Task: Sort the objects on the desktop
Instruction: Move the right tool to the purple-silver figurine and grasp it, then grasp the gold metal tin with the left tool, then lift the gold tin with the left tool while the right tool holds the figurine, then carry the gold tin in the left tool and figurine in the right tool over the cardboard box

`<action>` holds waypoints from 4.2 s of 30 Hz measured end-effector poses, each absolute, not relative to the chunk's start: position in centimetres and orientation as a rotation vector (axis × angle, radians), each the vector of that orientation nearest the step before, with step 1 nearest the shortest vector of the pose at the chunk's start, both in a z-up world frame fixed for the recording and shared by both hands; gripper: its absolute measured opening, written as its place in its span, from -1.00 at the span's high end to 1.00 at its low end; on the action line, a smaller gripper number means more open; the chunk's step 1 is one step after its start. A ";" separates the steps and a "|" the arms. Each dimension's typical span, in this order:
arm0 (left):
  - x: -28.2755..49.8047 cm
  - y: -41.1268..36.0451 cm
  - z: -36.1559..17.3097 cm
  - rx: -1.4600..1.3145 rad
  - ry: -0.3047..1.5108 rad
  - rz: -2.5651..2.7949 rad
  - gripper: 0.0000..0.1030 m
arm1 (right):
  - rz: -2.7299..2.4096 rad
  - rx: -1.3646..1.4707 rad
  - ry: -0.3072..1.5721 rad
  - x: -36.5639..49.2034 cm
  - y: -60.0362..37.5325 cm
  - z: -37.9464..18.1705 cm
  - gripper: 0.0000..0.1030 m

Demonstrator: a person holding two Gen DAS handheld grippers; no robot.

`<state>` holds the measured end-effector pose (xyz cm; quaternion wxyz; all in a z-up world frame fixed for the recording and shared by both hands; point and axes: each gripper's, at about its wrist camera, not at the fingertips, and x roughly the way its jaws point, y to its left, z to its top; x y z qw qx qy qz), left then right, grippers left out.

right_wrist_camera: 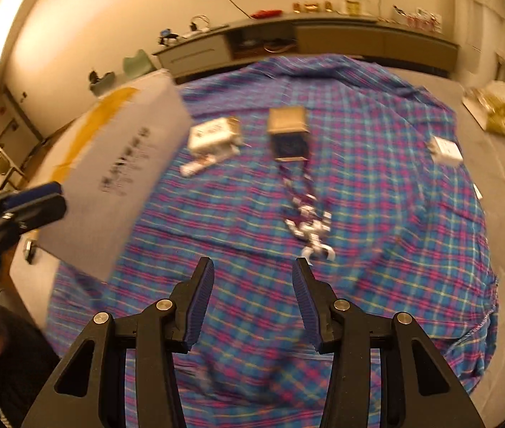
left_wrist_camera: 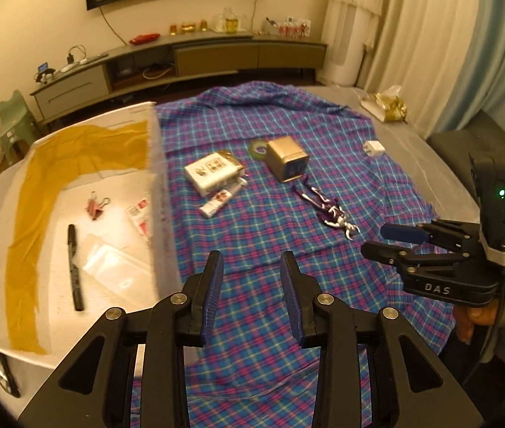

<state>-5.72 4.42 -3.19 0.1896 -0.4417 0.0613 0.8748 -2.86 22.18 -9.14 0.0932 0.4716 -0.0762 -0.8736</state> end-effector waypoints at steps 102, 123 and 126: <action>-9.6 7.0 -2.7 -1.444 0.058 2.517 0.00 | -2.671 1.193 0.096 -3.5 16.0 -7.3 0.39; -5.0 3.4 -1.3 -1.370 -0.001 2.492 0.00 | -2.743 1.167 0.253 0.9 12.3 -6.7 0.39; -4.4 2.7 -1.3 -1.359 -0.016 2.487 0.00 | -2.745 1.162 0.258 1.3 11.9 -6.3 0.39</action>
